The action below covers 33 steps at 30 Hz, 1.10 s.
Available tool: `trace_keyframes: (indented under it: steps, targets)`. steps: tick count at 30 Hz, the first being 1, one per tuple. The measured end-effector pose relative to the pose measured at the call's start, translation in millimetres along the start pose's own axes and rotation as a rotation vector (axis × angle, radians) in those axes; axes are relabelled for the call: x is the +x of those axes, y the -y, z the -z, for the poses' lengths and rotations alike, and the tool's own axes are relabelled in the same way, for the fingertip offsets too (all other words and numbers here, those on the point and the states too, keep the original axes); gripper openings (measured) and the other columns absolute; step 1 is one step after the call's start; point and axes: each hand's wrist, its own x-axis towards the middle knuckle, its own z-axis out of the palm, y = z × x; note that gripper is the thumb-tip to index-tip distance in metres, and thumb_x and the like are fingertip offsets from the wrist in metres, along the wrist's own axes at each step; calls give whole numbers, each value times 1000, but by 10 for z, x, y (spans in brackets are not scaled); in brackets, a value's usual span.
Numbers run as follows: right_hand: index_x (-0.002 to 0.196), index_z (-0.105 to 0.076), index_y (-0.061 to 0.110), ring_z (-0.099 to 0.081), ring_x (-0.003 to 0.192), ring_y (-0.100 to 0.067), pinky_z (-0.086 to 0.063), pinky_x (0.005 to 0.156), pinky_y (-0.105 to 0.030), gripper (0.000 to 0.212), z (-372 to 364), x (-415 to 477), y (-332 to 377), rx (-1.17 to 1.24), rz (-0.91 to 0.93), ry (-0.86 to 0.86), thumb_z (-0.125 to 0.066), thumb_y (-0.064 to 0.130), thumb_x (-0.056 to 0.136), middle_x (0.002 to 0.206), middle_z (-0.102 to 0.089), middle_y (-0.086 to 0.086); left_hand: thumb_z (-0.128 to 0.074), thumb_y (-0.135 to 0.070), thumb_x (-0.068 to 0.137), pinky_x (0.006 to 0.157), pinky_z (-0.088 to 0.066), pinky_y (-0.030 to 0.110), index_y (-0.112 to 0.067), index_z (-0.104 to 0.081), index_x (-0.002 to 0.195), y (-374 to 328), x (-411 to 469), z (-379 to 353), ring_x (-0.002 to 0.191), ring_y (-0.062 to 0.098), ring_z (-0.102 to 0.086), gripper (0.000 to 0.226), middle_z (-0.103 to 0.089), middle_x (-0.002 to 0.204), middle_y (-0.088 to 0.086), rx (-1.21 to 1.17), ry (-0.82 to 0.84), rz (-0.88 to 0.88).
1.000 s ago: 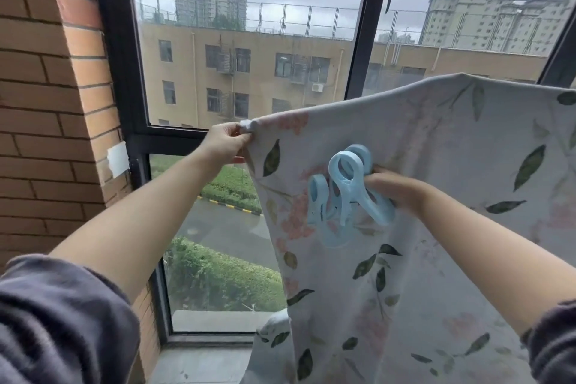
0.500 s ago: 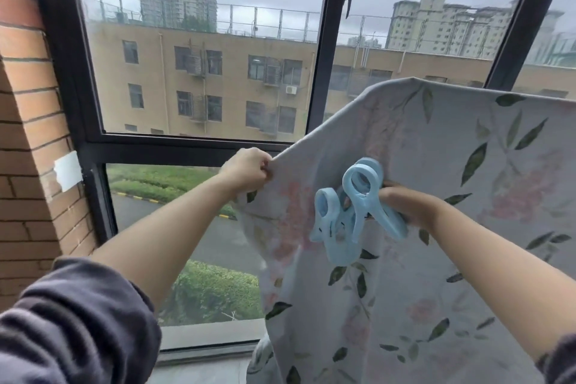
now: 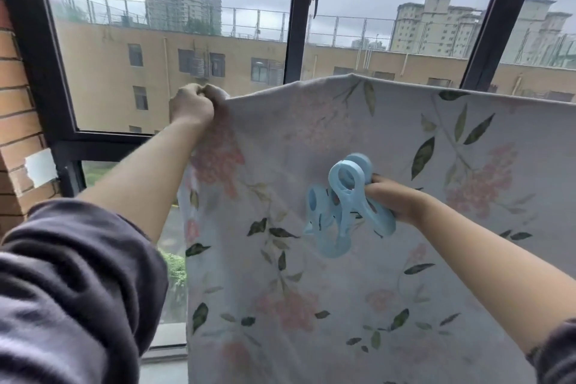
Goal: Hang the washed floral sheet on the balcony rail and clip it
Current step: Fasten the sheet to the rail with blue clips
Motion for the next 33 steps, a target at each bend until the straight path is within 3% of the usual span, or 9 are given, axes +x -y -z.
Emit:
trace_keyframes:
  steps: [3, 7, 9, 11, 16, 21, 24, 29, 33]
  targets:
    - [111, -53, -9, -48, 83, -24, -39, 75, -36, 25, 99, 42, -24, 48, 62, -30, -52, 5, 91, 92, -53, -11, -33, -18, 101, 99, -24, 16, -6, -24, 145, -249, -355, -179, 132, 18, -34, 46, -35, 143, 7, -188, 264, 28]
    - [100, -60, 2, -55, 71, -14, -42, 70, -30, 14, 169, 37, -84, 83, 110, -22, -51, 7, 92, 81, -57, -8, -35, -39, 99, 109, -29, 49, -12, -13, 149, 5, -799, -643, 138, 32, -25, 61, -22, 152, 14, -169, 358, 87]
    - [99, -62, 4, -56, 69, -11, -43, 68, -27, 13, 192, 32, -132, 83, 129, -7, -52, 8, 91, 79, -58, -5, -36, -50, 95, 108, -31, 46, -15, -10, 149, 105, -872, -743, 135, 33, -30, 69, -28, 150, 14, -185, 293, 136]
    - [98, -62, 3, -56, 67, -10, -43, 65, -25, 13, 246, -18, -213, 83, 139, 15, -53, 9, 92, 78, -59, -4, -33, -49, 97, 104, -33, 40, -15, -13, 148, 93, -966, -816, 130, 30, -38, 65, -35, 147, 11, -296, 239, 165]
    - [100, -61, -4, -55, 65, -12, -42, 60, -21, 16, 294, -100, -424, 80, 106, 33, -53, 7, 92, 78, -58, -8, -20, -46, 101, 82, -39, 32, -18, -50, 126, 20, -996, -840, 94, 14, -55, 48, -58, 121, 3, -440, 345, 117]
    - [90, -64, 11, -61, 53, 0, -45, 48, -12, 14, 354, -139, -520, 129, 62, -43, -51, 6, 93, 74, -63, 0, -22, -57, 96, 84, -42, 39, -15, -45, 130, 109, -898, -846, 104, 22, -55, 59, -58, 121, 5, -333, 376, 212]
    - [89, -63, 11, -58, 53, -4, -43, 46, -13, 12, 328, -133, -571, 143, 47, -107, -52, 7, 92, 68, -62, 2, -35, -41, 98, 95, -39, 35, -7, -26, 141, 245, -1027, -929, 116, 27, -48, 55, -50, 129, 14, -171, 150, 58]
    - [80, -60, 15, -58, 49, 2, -43, 48, -11, 19, 223, -100, -784, 225, 15, -179, -51, 6, 94, 55, -62, 12, -48, -21, 90, 110, -30, 37, -10, -22, 144, 523, -1533, -1065, 131, 23, -35, 61, -35, 144, 11, -115, 107, -199]
    - [89, -66, 8, -63, 76, -23, -51, 76, -34, 12, 274, 6, -1155, 154, -199, -362, -64, 19, 85, 82, -68, -8, -46, -16, 81, 112, -23, 42, -8, -32, 141, 742, -1936, -1218, 139, 32, -23, 62, -25, 151, 16, 219, 43, -512]
